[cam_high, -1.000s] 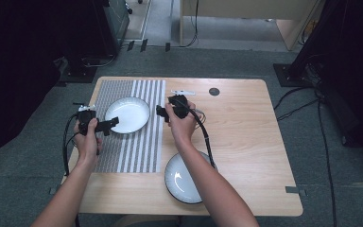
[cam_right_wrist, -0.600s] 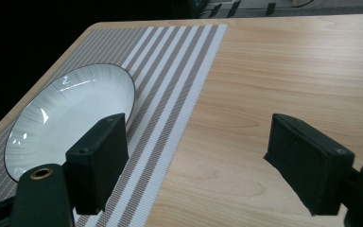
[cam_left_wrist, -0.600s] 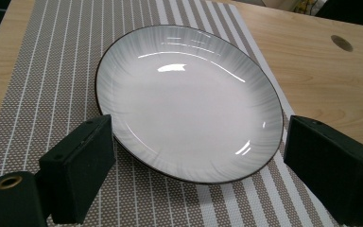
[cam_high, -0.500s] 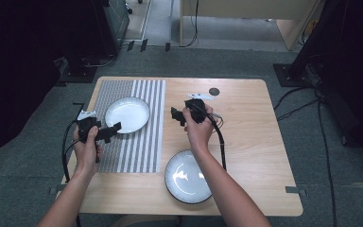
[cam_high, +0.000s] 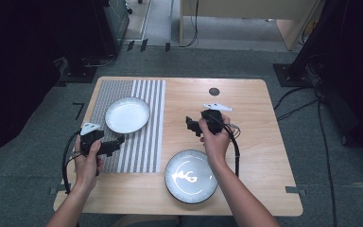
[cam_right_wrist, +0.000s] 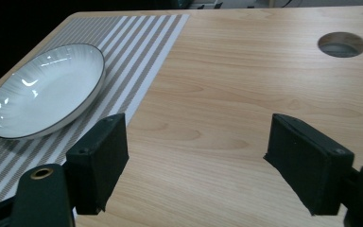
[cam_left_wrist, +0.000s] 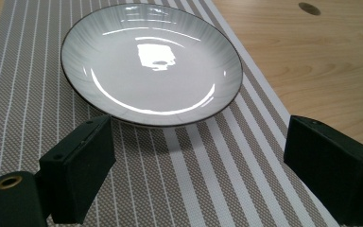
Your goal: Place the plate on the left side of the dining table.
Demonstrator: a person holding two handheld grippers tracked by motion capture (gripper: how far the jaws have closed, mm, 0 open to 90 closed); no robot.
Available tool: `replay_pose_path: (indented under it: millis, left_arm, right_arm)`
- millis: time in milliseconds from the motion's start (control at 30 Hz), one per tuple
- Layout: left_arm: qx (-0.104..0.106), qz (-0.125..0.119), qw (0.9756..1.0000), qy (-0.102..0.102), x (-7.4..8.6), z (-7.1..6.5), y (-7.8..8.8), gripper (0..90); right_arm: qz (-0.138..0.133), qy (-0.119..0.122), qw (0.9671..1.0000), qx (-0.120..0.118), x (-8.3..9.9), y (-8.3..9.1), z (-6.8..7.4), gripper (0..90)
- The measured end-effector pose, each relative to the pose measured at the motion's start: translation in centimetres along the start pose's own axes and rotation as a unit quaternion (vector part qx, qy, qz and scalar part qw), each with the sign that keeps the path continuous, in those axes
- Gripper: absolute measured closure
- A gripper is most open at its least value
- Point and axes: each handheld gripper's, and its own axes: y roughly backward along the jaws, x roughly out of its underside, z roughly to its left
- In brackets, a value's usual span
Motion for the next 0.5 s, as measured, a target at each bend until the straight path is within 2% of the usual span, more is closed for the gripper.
replay_pose_path:
  millis: [333,500]
  left_arm:
    - [0.007,-0.011,0.9999,-0.003,1.4,-0.2,1.8,9.4]
    - [0.002,-0.010,0.9999,-0.010,2.4,-0.2,2.3,9.4]
  right_arm:
    - [-0.007,-0.004,0.9997,0.023,2.5,2.5,-3.0,21.2]
    - [-0.011,-0.016,0.9994,0.028,3.7,3.9,-4.3,21.2]
